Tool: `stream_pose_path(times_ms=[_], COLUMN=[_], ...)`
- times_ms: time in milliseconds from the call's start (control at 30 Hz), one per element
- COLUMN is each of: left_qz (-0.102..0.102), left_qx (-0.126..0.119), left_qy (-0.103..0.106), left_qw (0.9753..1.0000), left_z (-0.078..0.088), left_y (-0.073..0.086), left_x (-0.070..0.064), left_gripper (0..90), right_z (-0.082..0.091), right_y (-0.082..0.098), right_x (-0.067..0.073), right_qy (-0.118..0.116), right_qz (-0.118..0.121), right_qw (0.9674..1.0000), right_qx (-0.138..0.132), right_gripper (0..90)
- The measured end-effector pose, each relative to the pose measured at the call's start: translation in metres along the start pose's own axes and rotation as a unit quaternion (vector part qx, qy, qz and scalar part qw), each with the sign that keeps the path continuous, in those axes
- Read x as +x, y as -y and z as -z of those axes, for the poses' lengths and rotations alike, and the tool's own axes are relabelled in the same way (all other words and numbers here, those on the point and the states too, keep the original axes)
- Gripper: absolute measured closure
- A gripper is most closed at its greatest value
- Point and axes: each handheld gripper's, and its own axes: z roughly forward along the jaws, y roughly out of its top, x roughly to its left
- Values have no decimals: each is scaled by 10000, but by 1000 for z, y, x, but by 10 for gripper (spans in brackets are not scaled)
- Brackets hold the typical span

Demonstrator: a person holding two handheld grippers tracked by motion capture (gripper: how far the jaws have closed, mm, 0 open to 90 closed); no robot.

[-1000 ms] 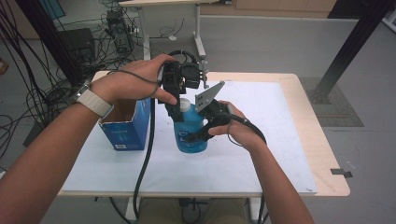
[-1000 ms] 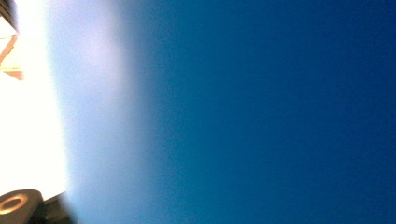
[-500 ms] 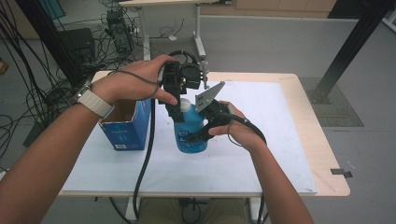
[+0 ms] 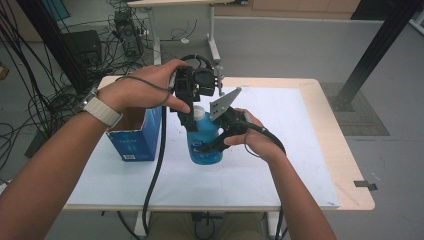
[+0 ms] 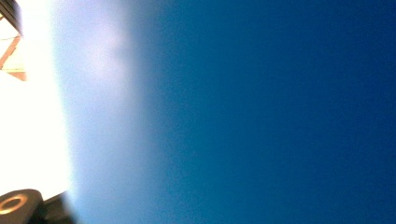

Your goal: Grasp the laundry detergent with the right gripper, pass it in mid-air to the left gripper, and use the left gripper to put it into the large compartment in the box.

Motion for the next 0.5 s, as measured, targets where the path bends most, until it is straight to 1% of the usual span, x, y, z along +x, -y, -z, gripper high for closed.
stream_pose_path(times_ms=[400, 500], left_qz=[6, 36], left_qx=[6, -13], left_qy=[11, 20], left_qw=[10000, 10000], left_z=[-2, -2], left_y=[0, 1], left_x=[0, 0], left_gripper=[78, 78], right_z=[0, 1], right_y=[0, 0], right_x=[-1, -1], right_qy=[-15, -14], right_qz=[-6, 11], right_qw=[10000, 10000], right_qx=[9, -2], right_gripper=[434, 434])
